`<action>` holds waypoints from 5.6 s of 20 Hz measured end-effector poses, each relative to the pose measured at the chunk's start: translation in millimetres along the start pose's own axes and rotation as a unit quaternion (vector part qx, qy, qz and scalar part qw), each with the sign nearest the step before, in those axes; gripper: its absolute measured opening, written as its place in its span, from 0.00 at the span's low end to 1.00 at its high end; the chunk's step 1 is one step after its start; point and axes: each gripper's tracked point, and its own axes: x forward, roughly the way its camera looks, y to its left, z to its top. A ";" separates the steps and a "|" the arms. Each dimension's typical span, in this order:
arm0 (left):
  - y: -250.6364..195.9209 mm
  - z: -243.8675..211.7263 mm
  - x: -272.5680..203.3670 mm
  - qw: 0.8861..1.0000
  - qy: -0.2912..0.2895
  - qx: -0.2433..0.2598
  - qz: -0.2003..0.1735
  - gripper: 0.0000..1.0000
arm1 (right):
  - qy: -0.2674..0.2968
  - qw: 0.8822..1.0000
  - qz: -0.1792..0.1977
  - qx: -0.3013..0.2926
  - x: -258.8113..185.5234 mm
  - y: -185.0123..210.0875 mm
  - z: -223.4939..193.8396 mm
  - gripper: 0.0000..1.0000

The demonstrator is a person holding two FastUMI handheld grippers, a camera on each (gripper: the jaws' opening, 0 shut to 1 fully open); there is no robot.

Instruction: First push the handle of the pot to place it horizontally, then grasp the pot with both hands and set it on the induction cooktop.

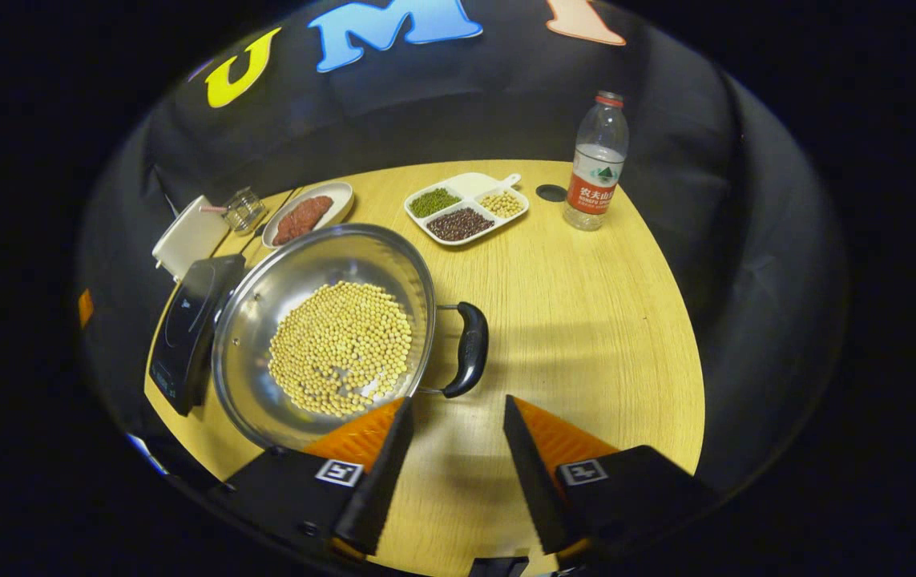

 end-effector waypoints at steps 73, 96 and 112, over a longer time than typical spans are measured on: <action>77.2 -128.6 50.3 0.929 0.315 -0.010 -0.191 0.54 | 0.075 0.988 0.007 0.138 -70.6 184.6 -96.4 0.57; 290.3 -90.1 132.1 0.948 0.293 -0.071 -0.097 0.54 | 0.071 0.992 0.077 0.075 32.2 374.5 -5.8 0.53; 326.2 -95.0 246.3 0.949 0.291 -0.059 -0.109 0.54 | 0.054 0.993 0.059 0.085 115.9 410.1 45.8 0.53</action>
